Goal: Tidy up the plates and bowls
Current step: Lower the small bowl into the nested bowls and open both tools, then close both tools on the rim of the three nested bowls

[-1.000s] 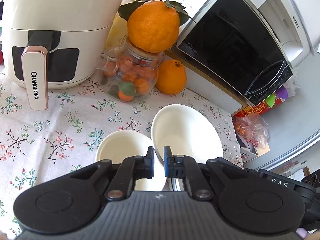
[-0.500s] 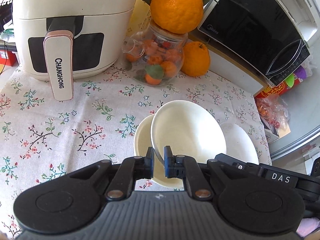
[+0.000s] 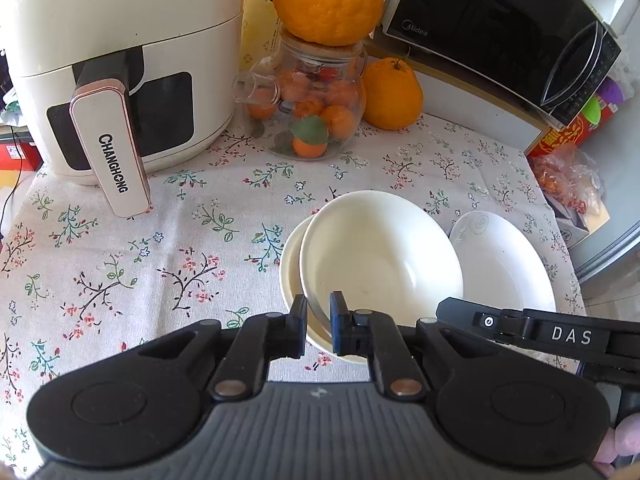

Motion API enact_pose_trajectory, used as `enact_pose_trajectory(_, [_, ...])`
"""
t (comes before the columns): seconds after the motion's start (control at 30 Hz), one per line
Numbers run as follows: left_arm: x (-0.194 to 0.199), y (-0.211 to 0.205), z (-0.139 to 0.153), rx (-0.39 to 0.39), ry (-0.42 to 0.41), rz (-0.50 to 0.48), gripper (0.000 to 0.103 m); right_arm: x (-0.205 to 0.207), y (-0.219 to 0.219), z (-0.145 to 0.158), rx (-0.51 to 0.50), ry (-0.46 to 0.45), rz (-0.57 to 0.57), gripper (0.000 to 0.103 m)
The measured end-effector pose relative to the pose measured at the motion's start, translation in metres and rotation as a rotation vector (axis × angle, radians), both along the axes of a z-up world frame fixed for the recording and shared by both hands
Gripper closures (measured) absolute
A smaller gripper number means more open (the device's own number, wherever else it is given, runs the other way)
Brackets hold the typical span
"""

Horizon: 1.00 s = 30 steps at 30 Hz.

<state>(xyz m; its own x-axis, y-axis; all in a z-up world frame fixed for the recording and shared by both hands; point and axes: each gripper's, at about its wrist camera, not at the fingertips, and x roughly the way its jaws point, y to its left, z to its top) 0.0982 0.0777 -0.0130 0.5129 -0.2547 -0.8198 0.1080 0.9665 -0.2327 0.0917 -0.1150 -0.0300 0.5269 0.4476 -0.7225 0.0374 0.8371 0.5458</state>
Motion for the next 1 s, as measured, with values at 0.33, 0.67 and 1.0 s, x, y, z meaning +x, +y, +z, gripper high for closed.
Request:
enact_pose_trajectory(0.33, [-0.004,-0.015,-0.003,0.186,-0.06,-0.057,0.082,0.0,0.0,-0.001,-0.023,0.003,0.001,0.093])
enact_pose_trajectory(0.67, [-0.003,-0.016,-0.006,0.213,-0.08,-0.075,0.066,-0.003,-0.001,0.0,-0.023,-0.006,0.009,0.087])
enact_pose_trajectory(1.0, [0.001,0.0,-0.01,0.095,-0.163,-0.117,0.021,-0.021,0.007,0.005,-0.095,-0.143,0.123,0.054])
